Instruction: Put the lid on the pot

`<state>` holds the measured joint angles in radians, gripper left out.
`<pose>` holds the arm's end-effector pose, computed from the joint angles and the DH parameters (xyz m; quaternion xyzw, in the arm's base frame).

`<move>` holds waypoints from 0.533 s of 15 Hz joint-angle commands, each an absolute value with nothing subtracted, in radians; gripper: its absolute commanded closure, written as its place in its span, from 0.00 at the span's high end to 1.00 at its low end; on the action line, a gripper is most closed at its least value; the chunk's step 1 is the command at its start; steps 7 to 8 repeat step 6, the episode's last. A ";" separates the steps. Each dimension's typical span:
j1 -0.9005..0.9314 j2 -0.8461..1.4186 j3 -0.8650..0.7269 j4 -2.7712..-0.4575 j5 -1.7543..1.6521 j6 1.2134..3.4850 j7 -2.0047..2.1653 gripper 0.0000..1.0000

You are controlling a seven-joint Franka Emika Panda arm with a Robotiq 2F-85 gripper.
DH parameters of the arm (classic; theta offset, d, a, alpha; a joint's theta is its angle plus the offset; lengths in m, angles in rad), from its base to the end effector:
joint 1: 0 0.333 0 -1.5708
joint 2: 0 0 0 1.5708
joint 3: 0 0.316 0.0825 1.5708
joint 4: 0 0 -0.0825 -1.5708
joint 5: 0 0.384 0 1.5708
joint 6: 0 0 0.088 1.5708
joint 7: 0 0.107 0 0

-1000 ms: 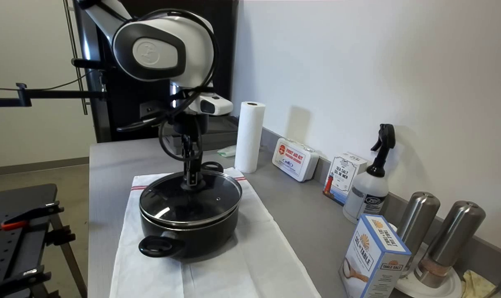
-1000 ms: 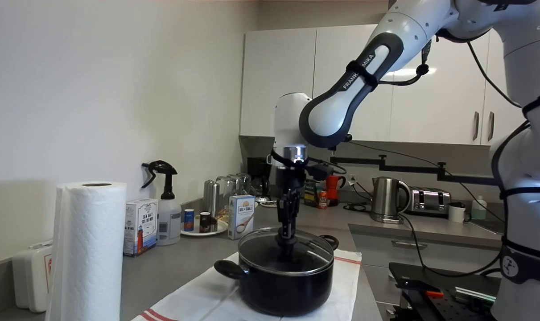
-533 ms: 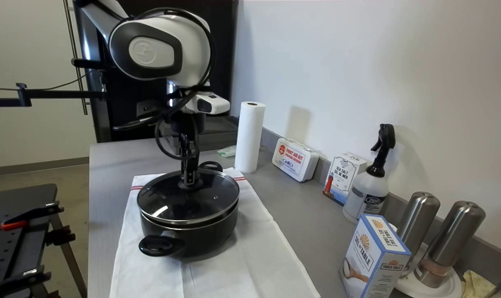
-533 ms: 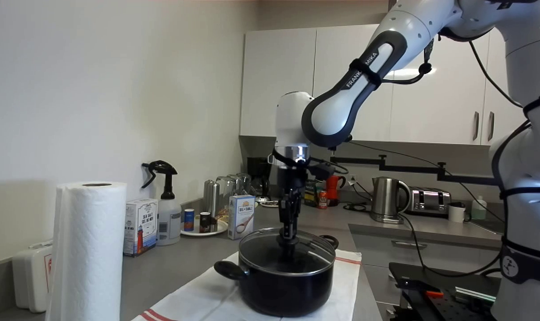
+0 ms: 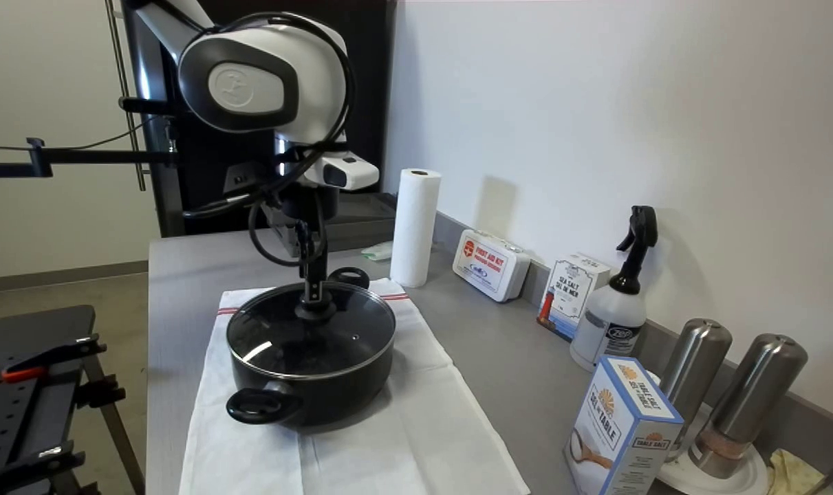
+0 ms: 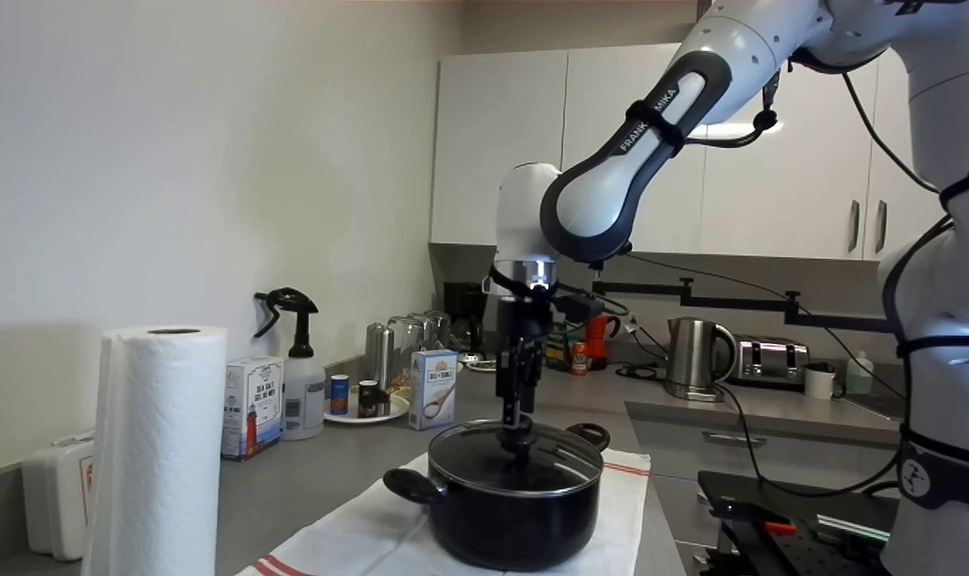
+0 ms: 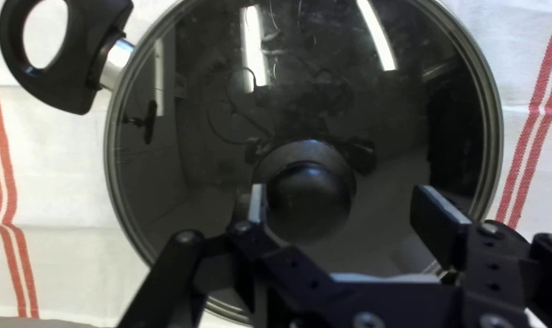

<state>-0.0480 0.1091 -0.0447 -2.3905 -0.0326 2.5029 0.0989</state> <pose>0.4986 -0.0463 0.2733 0.9965 -0.0825 0.0017 0.0122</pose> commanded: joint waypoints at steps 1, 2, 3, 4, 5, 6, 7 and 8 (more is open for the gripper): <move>-0.041 0.061 -0.032 -2.426 0.017 2.531 0.077 1.00; -0.040 0.055 -0.030 -2.431 0.023 2.536 0.076 1.00; -0.039 0.044 -0.029 -2.439 0.020 2.544 0.081 1.00; -0.038 0.036 -0.028 -2.445 0.019 2.547 0.085 1.00; -0.038 0.028 -0.027 -2.451 0.020 2.551 0.087 1.00; -0.037 0.023 -0.028 -2.455 0.018 2.552 0.089 1.00; -0.037 0.023 -0.028 -2.455 0.018 2.552 0.089 1.00; -0.037 0.023 -0.028 -2.455 0.018 2.552 0.089 1.00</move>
